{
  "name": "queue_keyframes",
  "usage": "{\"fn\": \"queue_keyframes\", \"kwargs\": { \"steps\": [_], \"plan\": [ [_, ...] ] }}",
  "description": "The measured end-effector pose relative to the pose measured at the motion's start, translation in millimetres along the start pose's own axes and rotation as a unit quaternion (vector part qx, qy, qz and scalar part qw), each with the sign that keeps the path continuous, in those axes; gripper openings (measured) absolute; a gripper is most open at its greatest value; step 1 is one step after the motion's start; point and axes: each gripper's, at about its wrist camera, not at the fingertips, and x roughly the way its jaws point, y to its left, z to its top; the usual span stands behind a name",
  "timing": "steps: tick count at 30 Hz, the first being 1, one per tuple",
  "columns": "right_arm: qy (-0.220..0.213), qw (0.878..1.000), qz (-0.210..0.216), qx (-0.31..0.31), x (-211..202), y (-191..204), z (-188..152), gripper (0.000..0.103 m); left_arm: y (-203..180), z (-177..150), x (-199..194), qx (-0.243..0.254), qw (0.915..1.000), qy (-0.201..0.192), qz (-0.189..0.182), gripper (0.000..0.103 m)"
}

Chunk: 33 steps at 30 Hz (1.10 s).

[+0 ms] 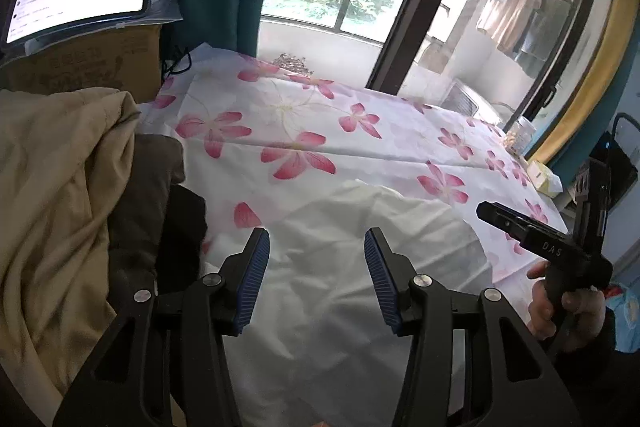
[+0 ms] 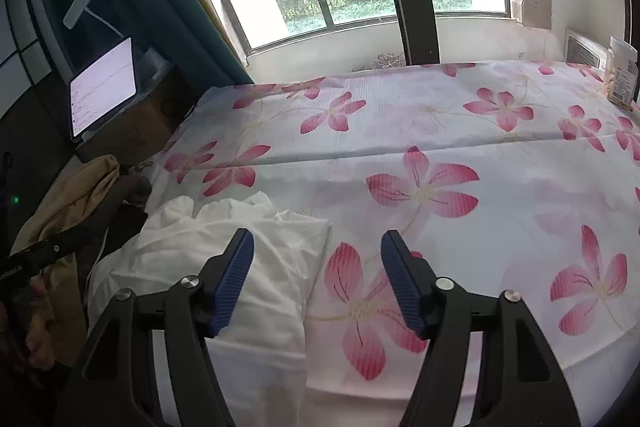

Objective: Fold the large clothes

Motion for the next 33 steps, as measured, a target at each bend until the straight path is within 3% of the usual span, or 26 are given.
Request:
{"fn": "queue_keyframes", "kwargs": {
  "steps": [7,11,14,16,18,22,31,33],
  "plan": [
    [-0.008,1.000,0.006,0.000,-17.6,1.2,-8.9,0.081,-12.8,-14.7,-8.4,-0.006,0.9997,-0.005,0.021,0.053],
    [-0.015,1.000,0.009,-0.005,-27.6,3.0,-14.1,0.094,-13.7,-24.8,-15.3,-0.028,0.9990,-0.020,0.028,0.053],
    [-0.019,1.000,0.004,-0.013,-36.1,4.5,-18.7,0.096,-15.1,-31.6,-21.6,-0.042,0.9958,-0.044,0.068,0.053],
    [-0.022,1.000,0.003,-0.014,-42.5,4.2,-22.1,0.096,-18.4,-36.6,-29.7,-0.043,0.9907,-0.074,0.105,0.073],
    [-0.028,0.999,-0.001,-0.016,-49.8,2.5,-25.6,0.097,-25.3,-40.9,-36.7,-0.032,0.9869,-0.095,0.127,0.082],
    [-0.035,0.999,-0.008,-0.016,-62.6,-3.0,-32.7,0.097,-49.1,-49.5,-44.2,0.014,0.9808,-0.114,0.158,0.082],
    [-0.058,0.998,-0.034,-0.008,-96.4,-23.3,-46.3,0.098,-85.3,-60.3,-57.6,0.023,0.9898,-0.121,0.072,0.082],
    [-0.066,0.997,-0.047,-0.005,-105.6,-29.8,-48.3,0.098,-93.6,-61.3,-58.3,0.025,0.9876,-0.130,0.085,0.082]
  ]
}}
